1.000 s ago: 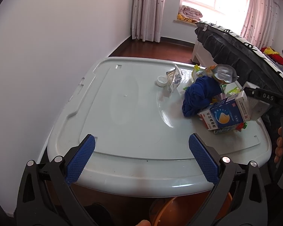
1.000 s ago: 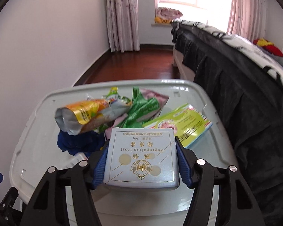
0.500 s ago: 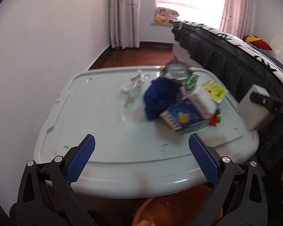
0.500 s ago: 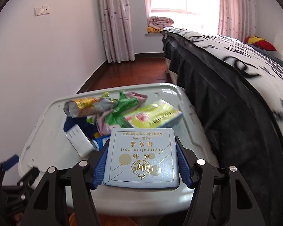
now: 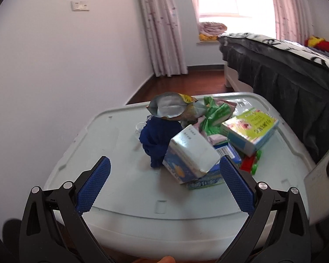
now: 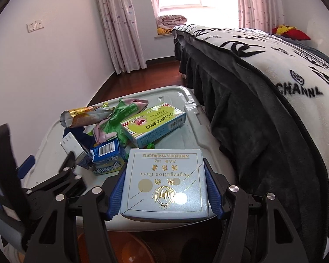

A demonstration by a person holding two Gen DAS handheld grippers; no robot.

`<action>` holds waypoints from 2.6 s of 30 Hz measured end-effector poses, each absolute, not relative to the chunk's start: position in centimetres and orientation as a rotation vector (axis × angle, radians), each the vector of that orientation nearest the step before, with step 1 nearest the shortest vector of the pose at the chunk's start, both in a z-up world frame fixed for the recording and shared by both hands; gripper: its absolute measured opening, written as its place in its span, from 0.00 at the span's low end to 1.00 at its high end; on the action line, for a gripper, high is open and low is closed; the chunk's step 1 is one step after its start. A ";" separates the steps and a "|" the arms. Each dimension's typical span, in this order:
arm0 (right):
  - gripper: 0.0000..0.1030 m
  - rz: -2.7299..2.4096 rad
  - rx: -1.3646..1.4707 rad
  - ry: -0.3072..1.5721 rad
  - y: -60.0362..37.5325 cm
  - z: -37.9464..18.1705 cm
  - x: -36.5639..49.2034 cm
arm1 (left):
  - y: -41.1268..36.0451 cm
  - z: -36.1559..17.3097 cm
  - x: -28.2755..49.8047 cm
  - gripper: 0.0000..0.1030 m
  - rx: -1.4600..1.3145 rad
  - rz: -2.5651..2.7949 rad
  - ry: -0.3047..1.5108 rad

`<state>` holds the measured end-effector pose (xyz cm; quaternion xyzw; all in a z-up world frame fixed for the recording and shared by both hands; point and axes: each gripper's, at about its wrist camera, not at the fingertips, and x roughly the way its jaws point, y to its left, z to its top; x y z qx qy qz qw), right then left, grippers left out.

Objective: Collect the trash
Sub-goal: 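Grasp the white carton with the left gripper while the right gripper holds the white box, then lower both boxes over the orange bucket and open both grippers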

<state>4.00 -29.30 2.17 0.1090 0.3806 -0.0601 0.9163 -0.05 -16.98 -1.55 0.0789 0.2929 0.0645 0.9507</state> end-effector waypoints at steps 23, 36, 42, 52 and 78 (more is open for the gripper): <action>0.60 -0.062 0.237 0.767 -29.2 2.9 4.8 | -17.0 -5.1 6.4 0.27 -0.108 0.279 0.850; 0.60 -0.013 0.222 0.755 -26.8 4.2 2.6 | -12.7 -1.1 1.1 0.27 -0.032 0.069 0.899; 0.60 0.067 0.247 0.798 -24.7 3.7 0.6 | -9.4 -0.3 -3.5 0.27 0.086 -0.082 0.981; 0.61 0.165 0.287 0.979 -20.3 -1.2 -3.1 | -7.3 -3.1 -8.9 0.27 0.112 -0.256 1.146; 0.77 0.191 0.306 1.175 -18.1 -7.3 -2.9 | -6.2 -8.2 -8.9 0.70 0.039 -0.241 1.275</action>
